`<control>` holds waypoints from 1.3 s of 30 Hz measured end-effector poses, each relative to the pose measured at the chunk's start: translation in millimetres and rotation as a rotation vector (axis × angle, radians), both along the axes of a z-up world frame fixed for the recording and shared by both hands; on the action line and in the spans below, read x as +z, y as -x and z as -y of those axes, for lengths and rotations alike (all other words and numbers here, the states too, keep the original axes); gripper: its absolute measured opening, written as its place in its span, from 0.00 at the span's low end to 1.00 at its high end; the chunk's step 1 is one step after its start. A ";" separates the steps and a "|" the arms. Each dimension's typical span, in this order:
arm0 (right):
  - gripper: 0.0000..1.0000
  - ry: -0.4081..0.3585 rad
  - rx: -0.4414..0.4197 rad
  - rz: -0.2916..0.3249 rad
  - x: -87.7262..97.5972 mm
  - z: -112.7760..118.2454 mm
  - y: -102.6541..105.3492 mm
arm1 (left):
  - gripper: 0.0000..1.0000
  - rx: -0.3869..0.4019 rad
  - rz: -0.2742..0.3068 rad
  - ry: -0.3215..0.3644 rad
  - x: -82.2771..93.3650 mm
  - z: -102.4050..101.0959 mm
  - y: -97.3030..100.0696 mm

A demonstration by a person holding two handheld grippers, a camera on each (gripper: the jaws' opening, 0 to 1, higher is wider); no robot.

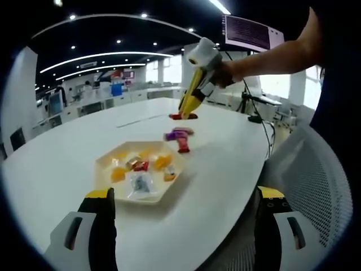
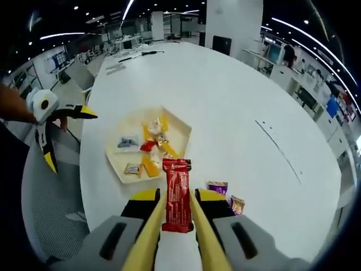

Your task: Place the target food into the container with the food tongs after gripping and lifting it, then release it inside without dropping or visibly crushing the food.

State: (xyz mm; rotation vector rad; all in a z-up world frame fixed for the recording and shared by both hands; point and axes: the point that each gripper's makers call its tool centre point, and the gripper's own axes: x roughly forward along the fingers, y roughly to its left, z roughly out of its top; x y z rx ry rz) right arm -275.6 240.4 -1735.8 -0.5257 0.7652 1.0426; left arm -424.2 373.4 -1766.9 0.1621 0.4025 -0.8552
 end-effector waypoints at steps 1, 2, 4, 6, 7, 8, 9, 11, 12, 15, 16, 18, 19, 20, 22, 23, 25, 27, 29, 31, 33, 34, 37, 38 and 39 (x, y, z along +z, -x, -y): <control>0.23 -0.005 0.003 0.001 1.3 -6.2 -0.3 | 0.99 0.005 -0.003 -0.001 -0.4 -1.1 -0.5; 0.23 -0.010 0.010 0.003 2.9 -12.9 -0.1 | 0.99 0.006 -0.004 -0.004 -1.0 -1.5 -0.7; 0.23 -0.018 0.023 0.003 5.5 -25.0 1.1 | 0.99 0.002 -0.001 -0.015 -2.2 -1.3 -0.5; 0.23 -0.022 0.044 0.010 8.9 -38.7 2.4 | 0.99 0.005 -0.006 -0.022 -4.4 -2.4 -0.9; 0.23 -0.027 0.054 0.011 10.9 -46.0 3.3 | 0.99 0.011 -0.006 -0.020 -3.9 -3.3 -1.8; 0.23 -0.027 0.063 0.013 11.8 -50.1 4.1 | 0.99 0.015 0.000 -0.018 -2.9 -4.0 -2.8; 0.23 -0.026 0.069 0.015 12.6 -53.8 4.5 | 0.99 0.019 0.003 -0.018 -1.8 -4.4 -2.9; 0.23 -0.028 0.081 0.017 14.6 -62.1 5.7 | 0.99 0.021 0.003 -0.015 -1.2 -4.6 -2.8; 0.23 -0.032 0.084 0.014 15.9 -67.6 6.2 | 0.99 0.017 0.006 -0.017 -1.6 -4.4 -2.7; 0.23 -0.034 0.099 0.021 20.7 -81.9 7.0 | 0.99 0.011 0.005 -0.018 -1.6 -3.3 -1.7; 0.23 -0.039 0.109 0.027 22.9 -88.1 6.3 | 0.99 0.012 0.006 -0.024 -2.2 -3.7 -1.9; 0.23 -0.045 0.116 0.032 27.2 -95.1 7.4 | 0.99 0.015 0.005 -0.026 -2.6 -3.7 -1.9; 0.23 -0.052 0.121 0.032 29.7 -99.2 8.7 | 0.99 0.018 0.008 -0.047 -4.4 -5.1 -1.8; 0.23 -0.053 0.125 0.033 30.3 -101.4 9.2 | 0.99 0.011 0.009 -0.052 -5.1 -3.9 -0.9; 0.23 -0.048 0.134 0.037 31.1 -105.9 9.6 | 0.99 -0.010 0.003 -0.064 -8.8 -0.7 1.6; 0.23 -0.049 0.136 0.040 31.8 -108.6 9.5 | 0.99 -0.016 -0.005 -0.067 -10.1 0.0 2.8; 0.23 -0.056 0.134 0.034 31.7 -114.9 9.3 | 0.99 -0.005 -0.013 -0.051 -8.6 -1.7 1.7; 0.23 -0.047 0.143 0.039 29.8 -119.1 10.2 | 0.99 0.006 -0.004 -0.044 -6.4 -3.3 -0.2; 0.24 -0.045 0.160 0.052 30.4 -124.3 11.8 | 0.99 0.003 -0.010 -0.051 -8.5 -3.3 0.5; 0.26 -0.046 0.182 0.060 30.6 -127.1 13.7 | 0.99 0.001 -0.009 -0.050 -8.8 -3.3 0.5; 0.26 -0.037 0.192 0.075 30.4 -126.0 11.2 | 0.99 0.011 -0.009 -0.044 -8.1 -5.2 -1.0; 0.26 -0.048 0.184 0.058 30.8 -125.9 11.7 | 0.99 0.016 -0.007 -0.038 -7.0 -6.0 -1.7; 0.27 -0.050 0.197 0.071 33.4 -123.0 11.4 | 0.99 0.018 -0.012 -0.015 -4.8 -5.1 -2.2; 0.27 -0.047 0.194 0.075 33.4 -121.1 10.5 | 0.99 0.017 -0.014 -0.016 -5.3 -4.9 -1.8; 0.27 -0.048 0.193 0.075 34.1 -119.5 9.9 | 0.99 0.016 -0.013 -0.019 -5.3 -4.9 -1.5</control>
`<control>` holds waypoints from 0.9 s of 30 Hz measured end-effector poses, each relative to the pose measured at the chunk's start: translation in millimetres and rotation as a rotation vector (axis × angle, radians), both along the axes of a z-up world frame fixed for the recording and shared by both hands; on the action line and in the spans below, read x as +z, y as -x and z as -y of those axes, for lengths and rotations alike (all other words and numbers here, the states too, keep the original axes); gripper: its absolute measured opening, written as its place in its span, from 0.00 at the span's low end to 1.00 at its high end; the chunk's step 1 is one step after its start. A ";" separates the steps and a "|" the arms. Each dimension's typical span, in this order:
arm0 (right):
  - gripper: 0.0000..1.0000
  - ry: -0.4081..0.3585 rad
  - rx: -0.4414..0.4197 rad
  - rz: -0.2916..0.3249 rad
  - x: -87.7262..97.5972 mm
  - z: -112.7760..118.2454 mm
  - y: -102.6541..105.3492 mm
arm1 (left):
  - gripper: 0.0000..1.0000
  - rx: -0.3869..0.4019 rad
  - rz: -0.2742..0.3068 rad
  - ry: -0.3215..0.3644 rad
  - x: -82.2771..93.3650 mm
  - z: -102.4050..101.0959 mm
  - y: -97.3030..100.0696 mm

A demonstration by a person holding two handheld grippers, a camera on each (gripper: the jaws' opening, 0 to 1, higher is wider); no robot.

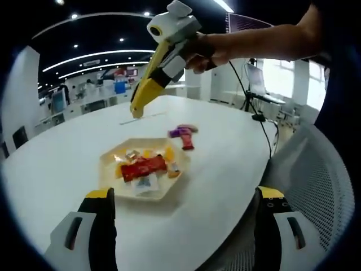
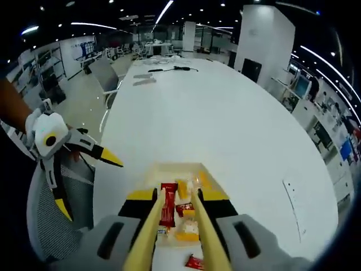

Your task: Place the target food into the container with the food tongs after gripping and lifting it, then release it inside without dropping or visibly crushing the food.

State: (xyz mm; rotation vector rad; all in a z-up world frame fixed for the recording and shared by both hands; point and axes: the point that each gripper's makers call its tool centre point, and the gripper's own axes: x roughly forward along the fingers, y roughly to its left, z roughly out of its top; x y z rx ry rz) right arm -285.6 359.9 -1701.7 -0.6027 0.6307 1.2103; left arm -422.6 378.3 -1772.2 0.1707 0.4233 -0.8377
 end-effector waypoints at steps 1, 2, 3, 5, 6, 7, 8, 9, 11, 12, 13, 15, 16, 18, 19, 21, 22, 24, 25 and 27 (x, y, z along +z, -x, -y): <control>0.27 -0.011 -0.001 0.000 2.8 2.5 -0.8 | 0.99 0.001 0.002 0.006 1.6 0.3 -0.1; 0.27 -0.012 -0.006 0.006 4.7 5.8 -3.1 | 0.99 0.002 0.004 0.009 2.0 0.3 -0.4; 0.27 -0.013 -0.008 0.011 6.2 8.2 -4.5 | 0.99 0.004 0.003 0.007 1.5 -0.1 -0.6; 0.27 -0.017 -0.012 0.015 8.4 12.8 -6.9 | 0.99 0.004 0.004 0.008 2.1 0.2 -0.5; 0.27 -0.016 -0.016 0.017 9.6 16.6 -8.8 | 0.99 0.001 0.007 0.006 2.1 0.3 -0.5; 0.27 -0.017 -0.019 0.017 10.2 20.1 -9.9 | 0.99 0.000 0.007 0.008 1.9 0.5 -0.4; 0.27 -0.017 -0.020 0.019 10.6 22.4 -10.5 | 0.99 0.000 0.004 0.008 1.7 0.6 -0.3; 0.27 -0.011 -0.018 0.031 11.1 26.6 -11.4 | 0.99 0.001 0.004 0.008 1.7 0.5 -0.3; 0.28 -0.008 -0.008 0.039 11.1 32.8 -11.6 | 0.99 0.003 0.006 0.013 2.4 0.4 -0.7; 0.28 -0.008 -0.002 0.043 11.5 35.3 -11.6 | 0.99 0.005 0.008 0.014 3.2 0.4 -0.9; 0.28 -0.010 0.001 0.043 12.1 39.3 -12.4 | 0.99 0.006 0.013 0.023 4.9 0.3 -1.6; 0.28 -0.006 -0.005 0.044 13.2 46.4 -14.3 | 0.99 0.007 0.016 0.027 5.7 0.4 -2.0; 0.28 -0.007 -0.010 0.044 14.3 51.6 -15.7 | 0.99 0.005 0.016 0.025 5.9 0.8 -1.5; 0.28 -0.012 -0.024 0.047 15.8 60.5 -19.8 | 0.99 0.004 0.021 0.025 6.2 1.1 -1.7; 0.28 -0.011 -0.027 0.050 16.3 64.1 -21.1 | 0.99 0.003 0.021 0.025 5.9 1.1 -1.9; 0.28 -0.009 -0.039 0.051 16.8 73.5 -23.3 | 0.99 0.003 0.019 0.024 4.9 0.8 -2.0; 0.28 -0.009 -0.043 0.054 17.0 77.1 -24.1 | 0.99 0.002 0.022 0.024 5.4 1.0 -2.0; 0.28 -0.005 -0.052 0.054 16.0 84.7 -26.2 | 0.99 0.003 0.019 0.024 5.1 0.9 -2.1; 0.28 -0.004 -0.058 0.055 15.5 90.2 -26.7 | 0.99 0.003 0.020 0.024 5.0 0.7 -2.1; 0.28 0.000 -0.063 0.059 14.3 99.5 -26.4 | 0.99 0.003 0.023 0.027 6.3 1.1 -2.0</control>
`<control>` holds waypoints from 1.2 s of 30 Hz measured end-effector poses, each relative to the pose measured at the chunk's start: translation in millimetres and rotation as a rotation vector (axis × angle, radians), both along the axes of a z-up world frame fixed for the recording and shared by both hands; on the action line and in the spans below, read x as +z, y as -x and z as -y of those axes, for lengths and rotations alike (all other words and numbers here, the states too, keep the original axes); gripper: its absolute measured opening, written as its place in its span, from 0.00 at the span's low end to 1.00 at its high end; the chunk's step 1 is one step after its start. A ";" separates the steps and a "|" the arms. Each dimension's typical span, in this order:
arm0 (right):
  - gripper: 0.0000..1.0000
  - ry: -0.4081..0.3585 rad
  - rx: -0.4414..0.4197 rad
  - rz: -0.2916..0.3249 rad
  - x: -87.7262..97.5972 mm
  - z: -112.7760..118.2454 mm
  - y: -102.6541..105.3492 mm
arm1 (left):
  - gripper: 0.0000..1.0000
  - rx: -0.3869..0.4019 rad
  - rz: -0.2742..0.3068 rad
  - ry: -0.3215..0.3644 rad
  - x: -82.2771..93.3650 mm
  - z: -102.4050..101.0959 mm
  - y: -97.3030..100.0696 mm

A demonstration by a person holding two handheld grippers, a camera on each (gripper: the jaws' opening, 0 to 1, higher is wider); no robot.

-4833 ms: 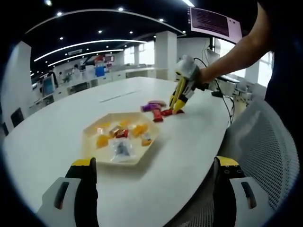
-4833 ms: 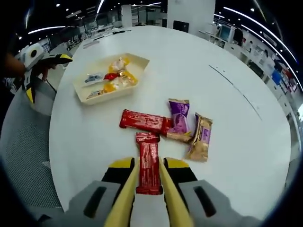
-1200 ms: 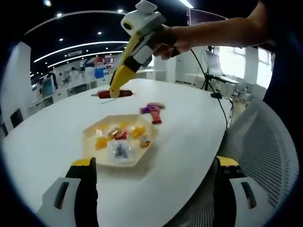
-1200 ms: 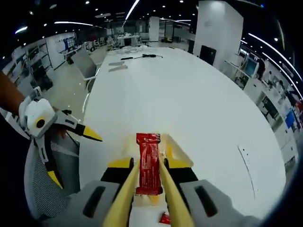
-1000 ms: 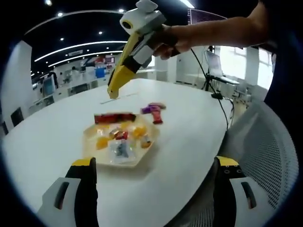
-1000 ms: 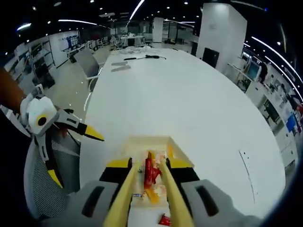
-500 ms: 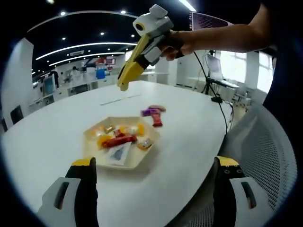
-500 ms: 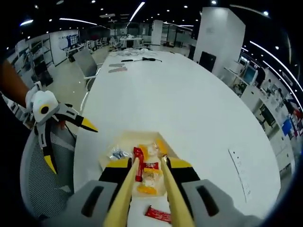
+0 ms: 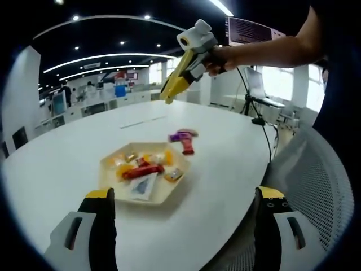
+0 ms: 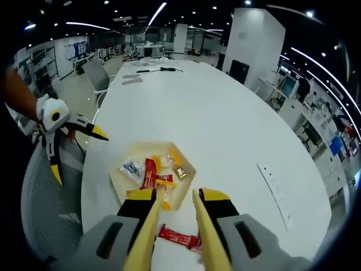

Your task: Place the target food into the container with the food tongs after gripping and lifting it, then release it inside without dropping or visibly crushing the food.

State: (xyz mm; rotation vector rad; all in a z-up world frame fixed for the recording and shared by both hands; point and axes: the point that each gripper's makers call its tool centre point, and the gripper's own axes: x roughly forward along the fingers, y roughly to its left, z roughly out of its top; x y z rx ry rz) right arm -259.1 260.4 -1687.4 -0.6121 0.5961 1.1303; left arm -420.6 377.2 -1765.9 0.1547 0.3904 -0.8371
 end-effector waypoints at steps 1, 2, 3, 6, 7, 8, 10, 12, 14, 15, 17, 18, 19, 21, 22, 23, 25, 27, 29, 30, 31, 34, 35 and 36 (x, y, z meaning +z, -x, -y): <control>0.29 0.001 -0.002 0.001 -0.6 3.7 -0.1 | 0.99 0.001 0.000 0.000 0.2 -0.2 0.0; 0.29 0.001 -0.008 -0.002 -1.8 9.4 -0.3 | 0.99 0.001 0.000 -0.001 0.2 -0.2 0.0; 0.29 0.002 -0.011 -0.004 -2.9 13.0 -0.2 | 0.99 -0.001 -0.001 -0.001 0.0 0.2 0.3; 0.28 0.012 -0.025 0.001 -7.4 26.6 -2.0 | 0.99 -0.003 -0.001 -0.005 -0.8 0.1 0.4; 0.28 0.012 -0.019 0.006 -8.9 31.5 -1.6 | 0.99 -0.002 -0.001 -0.007 -0.8 0.0 0.4; 0.28 0.012 -0.019 0.005 -10.4 35.0 -1.8 | 0.99 -0.001 -0.001 -0.006 -0.6 0.0 0.4; 0.28 0.017 -0.033 0.004 -13.5 44.0 -3.5 | 0.99 0.001 0.001 -0.005 0.1 -0.1 -0.1; 0.28 0.009 -0.048 -0.004 -14.8 52.0 -3.8 | 0.99 -0.001 -0.003 -0.005 -0.6 0.1 0.1; 0.29 0.001 -0.047 -0.006 -16.0 58.3 -1.1 | 0.99 -0.008 -0.006 -0.011 -2.0 0.7 1.0; 0.29 -0.002 -0.038 -0.008 -17.0 60.1 0.8 | 0.99 -0.009 -0.004 -0.011 -2.2 0.9 1.2; 0.29 0.002 -0.037 -0.004 -20.8 66.5 2.3 | 0.99 -0.011 -0.011 -0.013 -3.5 1.0 1.5; 0.29 0.007 -0.033 0.001 -22.5 70.2 3.8 | 0.99 -0.012 -0.010 -0.013 -3.5 1.2 1.6; 0.29 0.006 -0.031 -0.002 -23.4 72.4 4.8 | 0.99 -0.013 -0.009 -0.015 -3.4 1.3 1.7; 0.29 -0.002 -0.018 -0.001 -25.1 75.9 7.8 | 0.99 -0.013 -0.012 -0.015 -3.9 1.3 2.0; 0.29 -0.001 -0.013 0.002 -26.4 77.3 8.3 | 0.99 -0.014 -0.013 -0.017 -4.3 1.1 2.1; 0.29 0.002 -0.010 0.004 -27.5 78.8 8.9 | 0.99 -0.014 -0.013 -0.017 -4.5 1.0 2.0; 0.29 0.006 0.011 0.013 -29.2 80.9 11.7 | 0.99 -0.013 -0.014 -0.016 -4.4 1.1 1.9; 0.29 0.008 0.025 0.016 -30.6 81.9 14.3 | 0.99 -0.011 -0.013 -0.014 -4.2 0.6 1.5; 0.29 0.007 0.027 0.014 -32.2 82.9 13.6 | 0.99 -0.010 -0.014 -0.013 -4.0 0.6 1.6; 0.29 0.006 0.027 0.011 -32.1 83.0 14.2 | 0.99 -0.011 -0.013 -0.014 -3.6 0.8 1.7; 0.29 0.006 0.028 0.011 -32.4 83.0 14.6 | 0.99 -0.012 -0.012 -0.012 -3.4 1.0 1.7; 0.29 0.008 0.051 0.008 -34.8 81.9 16.7 | 0.99 -0.009 -0.012 -0.011 -3.5 0.6 1.2; 0.29 0.010 0.058 0.007 -35.7 81.5 17.4 | 0.99 -0.010 -0.012 -0.010 -3.3 0.7 1.4; 0.29 0.012 0.066 0.006 -37.0 80.8 18.7 | 0.99 -0.010 -0.012 -0.010 -3.3 0.7 1.6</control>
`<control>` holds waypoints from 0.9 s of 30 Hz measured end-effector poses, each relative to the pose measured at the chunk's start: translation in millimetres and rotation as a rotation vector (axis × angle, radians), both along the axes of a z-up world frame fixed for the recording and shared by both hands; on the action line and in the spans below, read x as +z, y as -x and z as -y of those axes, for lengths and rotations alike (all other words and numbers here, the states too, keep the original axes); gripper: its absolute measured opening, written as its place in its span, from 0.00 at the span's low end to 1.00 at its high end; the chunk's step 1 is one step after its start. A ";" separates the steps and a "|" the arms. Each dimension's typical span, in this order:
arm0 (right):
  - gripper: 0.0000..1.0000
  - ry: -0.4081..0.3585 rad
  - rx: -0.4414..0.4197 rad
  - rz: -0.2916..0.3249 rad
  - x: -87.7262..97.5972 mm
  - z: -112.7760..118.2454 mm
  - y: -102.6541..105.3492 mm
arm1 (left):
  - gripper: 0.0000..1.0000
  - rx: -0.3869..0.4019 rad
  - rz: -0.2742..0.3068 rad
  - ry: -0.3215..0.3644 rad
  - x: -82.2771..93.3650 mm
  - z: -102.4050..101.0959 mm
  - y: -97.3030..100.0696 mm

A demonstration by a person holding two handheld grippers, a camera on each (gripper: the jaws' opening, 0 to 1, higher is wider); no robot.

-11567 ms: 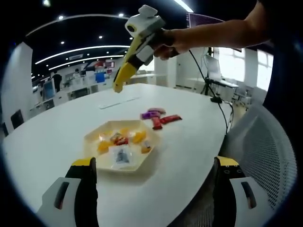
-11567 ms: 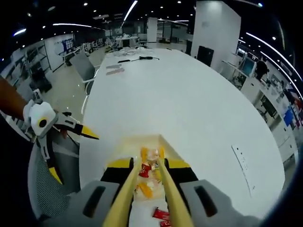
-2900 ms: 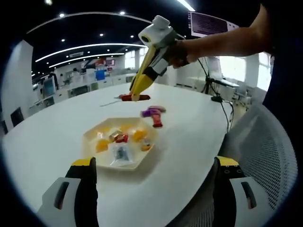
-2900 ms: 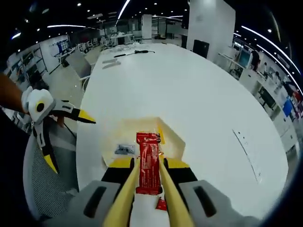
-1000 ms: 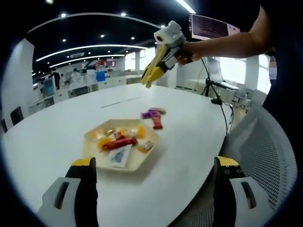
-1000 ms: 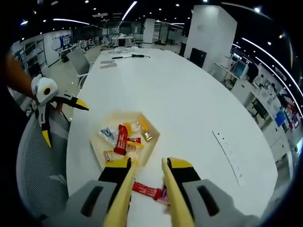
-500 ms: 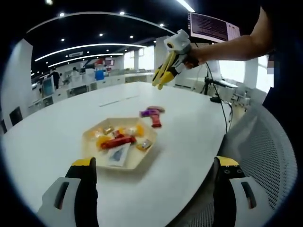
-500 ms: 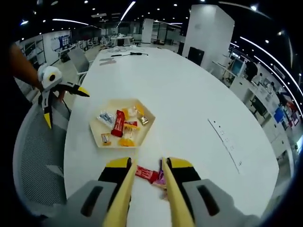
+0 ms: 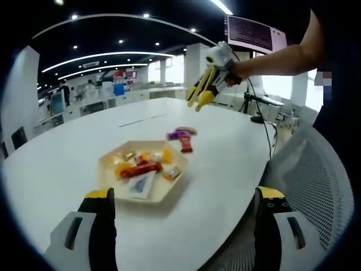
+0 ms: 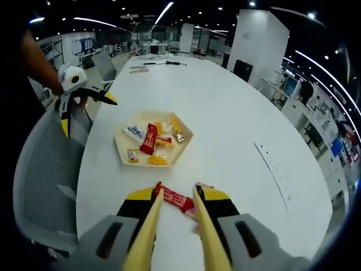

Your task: Place the target food into the container with the food tongs after gripping and lifting it, then release it inside without dropping or visibly crushing the food.

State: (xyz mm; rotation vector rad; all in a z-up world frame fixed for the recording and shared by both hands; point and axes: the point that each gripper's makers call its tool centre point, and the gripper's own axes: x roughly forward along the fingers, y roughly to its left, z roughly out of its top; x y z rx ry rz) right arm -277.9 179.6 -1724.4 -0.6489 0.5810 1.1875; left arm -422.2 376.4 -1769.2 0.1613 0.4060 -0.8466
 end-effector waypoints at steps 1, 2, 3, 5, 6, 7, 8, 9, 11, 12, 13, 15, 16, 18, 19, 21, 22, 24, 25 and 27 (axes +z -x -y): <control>0.29 0.002 0.007 0.002 -1.4 -0.2 0.1 | 0.99 0.000 0.001 0.000 0.2 0.0 0.1; 0.29 0.003 0.026 0.007 -3.4 -1.1 0.5 | 0.99 0.000 0.002 0.000 0.4 -0.1 -0.1; 0.29 0.003 0.037 0.009 -4.6 -2.3 0.8 | 0.99 0.002 0.001 0.000 0.5 -0.4 -0.1; 0.29 0.011 0.050 0.008 -9.0 -3.5 0.6 | 0.99 0.005 0.003 0.004 1.7 -0.3 -0.3; 0.29 0.012 0.054 0.004 -9.6 -4.8 1.7 | 0.99 0.005 0.003 0.006 1.9 -0.3 -0.4; 0.29 0.013 0.054 0.002 -11.7 -5.7 1.0 | 0.99 0.005 0.001 0.004 1.1 -0.4 -0.4; 0.28 0.012 0.054 0.000 -13.7 -6.0 -0.4 | 0.99 0.004 0.000 0.004 0.9 -0.3 -0.3; 0.29 0.009 0.051 -0.007 -15.2 -6.7 -0.9 | 0.99 0.002 0.000 0.004 0.9 0.2 0.0; 0.28 0.009 0.052 -0.011 -19.1 -9.0 -1.5 | 0.99 -0.002 -0.004 -0.001 -0.7 0.6 0.5; 0.29 0.012 0.053 -0.012 -22.0 -9.9 -2.4 | 0.99 -0.003 -0.005 -0.002 -1.1 0.6 0.6; 0.29 0.013 0.051 -0.014 -23.0 -10.3 -2.9 | 0.99 -0.003 -0.006 -0.002 -1.2 0.7 0.5; 0.29 0.012 0.052 -0.022 -28.9 -12.3 -6.1 | 0.99 -0.004 -0.009 -0.004 -1.9 0.8 0.7; 0.29 0.009 0.046 -0.028 -31.3 -13.8 -7.2 | 0.99 -0.005 -0.015 -0.004 -2.7 0.8 0.8; 0.29 0.000 0.032 -0.045 -37.0 -16.0 -10.9 | 0.99 -0.006 -0.017 -0.003 -3.2 0.9 0.8; 0.29 -0.001 0.025 -0.051 -39.3 -16.6 -12.4 | 0.99 -0.007 -0.017 -0.005 -3.1 1.1 1.1; 0.29 -0.002 0.030 -0.064 -44.7 -19.4 -12.7 | 0.99 -0.006 -0.021 -0.003 -3.9 0.8 1.1; 0.29 0.006 0.042 -0.073 -50.4 -20.4 -11.9 | 0.99 -0.004 -0.022 -0.005 -4.3 0.4 0.8; 0.29 0.040 0.067 -0.084 -60.0 -19.0 -9.8 | 0.99 -0.003 -0.025 -0.004 -4.4 0.3 0.9; 0.29 0.080 0.087 -0.073 -65.6 -15.4 -10.1 | 0.99 -0.001 -0.025 -0.005 -4.6 -0.2 0.7; 0.29 0.107 0.122 -0.084 -74.5 -15.1 -5.0 | 0.99 0.002 -0.028 -0.004 -4.5 -0.5 0.7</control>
